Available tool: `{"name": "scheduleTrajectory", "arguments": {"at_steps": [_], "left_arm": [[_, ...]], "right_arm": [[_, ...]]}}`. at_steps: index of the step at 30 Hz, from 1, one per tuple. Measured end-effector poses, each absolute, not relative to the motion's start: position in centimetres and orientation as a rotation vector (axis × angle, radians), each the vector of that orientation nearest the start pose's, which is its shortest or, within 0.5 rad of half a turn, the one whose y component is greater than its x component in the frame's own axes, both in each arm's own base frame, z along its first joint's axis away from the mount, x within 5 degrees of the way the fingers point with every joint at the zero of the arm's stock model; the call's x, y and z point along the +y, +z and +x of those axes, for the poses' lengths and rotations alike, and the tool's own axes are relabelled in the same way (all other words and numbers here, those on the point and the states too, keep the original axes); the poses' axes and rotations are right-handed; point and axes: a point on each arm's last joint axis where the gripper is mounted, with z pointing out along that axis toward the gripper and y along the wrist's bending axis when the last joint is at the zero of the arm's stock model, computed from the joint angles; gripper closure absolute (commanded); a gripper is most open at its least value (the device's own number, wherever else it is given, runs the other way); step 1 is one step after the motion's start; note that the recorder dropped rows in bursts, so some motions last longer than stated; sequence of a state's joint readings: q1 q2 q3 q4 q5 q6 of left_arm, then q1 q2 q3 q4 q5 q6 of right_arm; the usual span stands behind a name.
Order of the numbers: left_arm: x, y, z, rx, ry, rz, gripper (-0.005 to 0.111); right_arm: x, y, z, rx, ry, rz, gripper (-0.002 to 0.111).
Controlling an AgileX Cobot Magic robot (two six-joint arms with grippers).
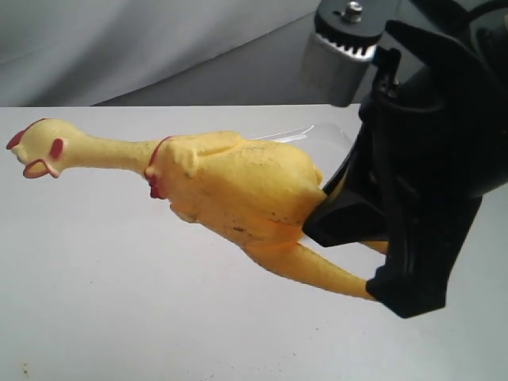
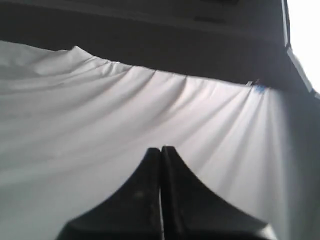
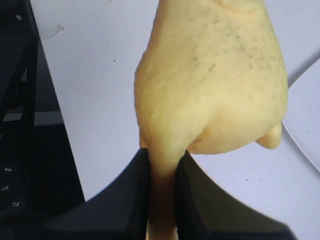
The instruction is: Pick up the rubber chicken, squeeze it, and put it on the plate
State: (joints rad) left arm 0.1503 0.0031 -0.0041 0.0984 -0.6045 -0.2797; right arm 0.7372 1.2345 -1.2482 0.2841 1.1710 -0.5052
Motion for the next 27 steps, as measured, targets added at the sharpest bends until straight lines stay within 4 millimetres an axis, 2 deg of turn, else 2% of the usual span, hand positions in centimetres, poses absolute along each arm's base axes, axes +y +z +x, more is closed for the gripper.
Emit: {"name": "scheduleTrajectory", "arguments": {"at_steps": [3,6,10,12,14,15,16,17,18,19,21,24,27], "left_arm": [[-0.4,26.6,3.4,0.84,-0.276,-0.144,0.106],[-1.2,26.5,3.6,0.878,-0.308,-0.064,0.097],[-3.0,25.5,4.4,1.049,-0.326,0.158,0.069],[-3.9,25.7,4.9,1.134,-0.34,0.272,0.049],[-4.6,26.4,5.3,1.18,-0.373,0.381,0.038],[-5.2,27.9,6.0,1.213,-0.43,0.469,0.039],[-5.4,28.6,6.5,1.241,-0.448,0.506,0.041],[-5.9,30.3,7.5,1.308,-0.446,0.648,0.041],[-6.0,31.4,8.0,1.331,-0.43,0.714,0.041],[-6.2,32.9,9.3,1.419,-0.463,0.804,0.041],[-6.7,34.7,11.2,1.472,-0.563,0.879,0.041],[-8.1,35.7,13.8,1.487,-0.767,1.024,0.041],[-8.7,34.6,16.0,1.545,-0.856,1.058,0.041]], "right_arm": [[17.5,37.3,15.7,2.182,0.463,-1.49,0.108],[17.5,37.3,15.7,2.181,0.463,-1.489,0.108],[17.5,37.3,15.7,2.182,0.469,-1.488,0.108],[17.5,37.3,15.7,2.182,0.475,-1.487,0.108],[17.5,37.3,15.7,2.182,0.481,-1.486,0.108],[17.6,37.3,15.6,2.182,0.489,-1.485,0.108],[17.6,37.3,15.6,2.182,0.489,-1.485,0.108],[17.6,37.3,15.6,2.185,0.491,-1.488,0.108],[17.6,37.3,15.6,2.188,0.491,-1.491,0.108],[17.5,37.3,15.5,2.198,0.491,-1.501,0.108],[17.4,37.2,15.4,2.205,0.492,-1.509,0.108],[17.5,37.2,15.2,2.203,0.518,-1.518,0.108],[17.8,37.4,14.9,2.179,0.579,-1.548,0.108]]}}
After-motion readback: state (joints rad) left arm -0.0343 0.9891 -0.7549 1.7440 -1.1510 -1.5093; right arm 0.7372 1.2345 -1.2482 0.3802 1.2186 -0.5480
